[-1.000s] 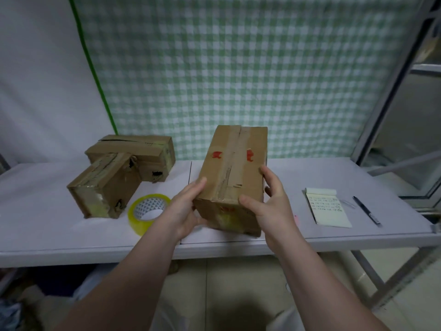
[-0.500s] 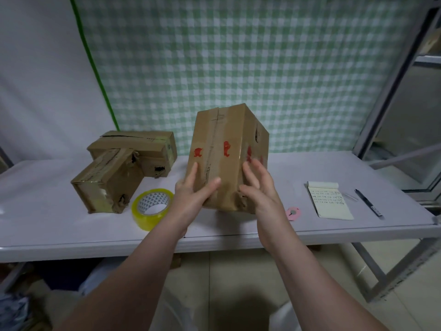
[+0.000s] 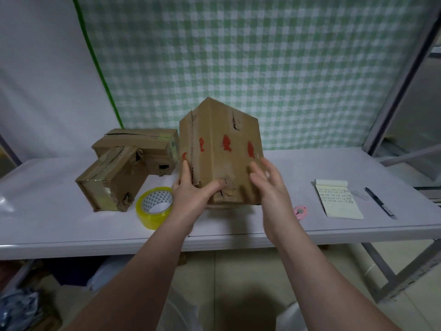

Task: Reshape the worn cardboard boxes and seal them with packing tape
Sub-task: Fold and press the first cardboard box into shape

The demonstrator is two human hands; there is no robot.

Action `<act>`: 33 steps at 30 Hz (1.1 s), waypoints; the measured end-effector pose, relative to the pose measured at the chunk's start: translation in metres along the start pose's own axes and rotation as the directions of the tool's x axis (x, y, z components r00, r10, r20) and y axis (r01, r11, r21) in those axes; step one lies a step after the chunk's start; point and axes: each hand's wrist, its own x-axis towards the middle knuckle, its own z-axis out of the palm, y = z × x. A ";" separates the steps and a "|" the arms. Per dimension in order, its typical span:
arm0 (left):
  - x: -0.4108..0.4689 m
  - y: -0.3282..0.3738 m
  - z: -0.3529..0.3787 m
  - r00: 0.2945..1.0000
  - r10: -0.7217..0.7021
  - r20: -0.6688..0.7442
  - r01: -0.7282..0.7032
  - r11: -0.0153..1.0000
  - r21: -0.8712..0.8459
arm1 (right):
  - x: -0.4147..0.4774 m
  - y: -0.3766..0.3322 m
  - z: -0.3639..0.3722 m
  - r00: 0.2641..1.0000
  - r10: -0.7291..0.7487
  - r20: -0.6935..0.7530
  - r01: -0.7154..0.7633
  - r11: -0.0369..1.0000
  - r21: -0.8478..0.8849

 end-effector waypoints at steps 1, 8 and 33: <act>0.000 0.001 -0.002 0.999 -0.035 0.039 0.038 0.995 -0.094 | 0.002 -0.001 -0.005 0.996 -0.010 -0.089 0.007 0.999 -0.038; -0.010 0.003 -0.002 0.949 -0.139 0.283 0.248 0.883 -0.399 | 0.004 -0.001 -0.027 0.976 -0.034 -0.214 -0.020 0.969 -0.246; -0.030 -0.027 -0.003 0.974 0.046 0.223 -0.003 0.982 -0.188 | -0.028 0.032 -0.026 0.972 -0.047 -0.229 -0.021 0.959 -0.284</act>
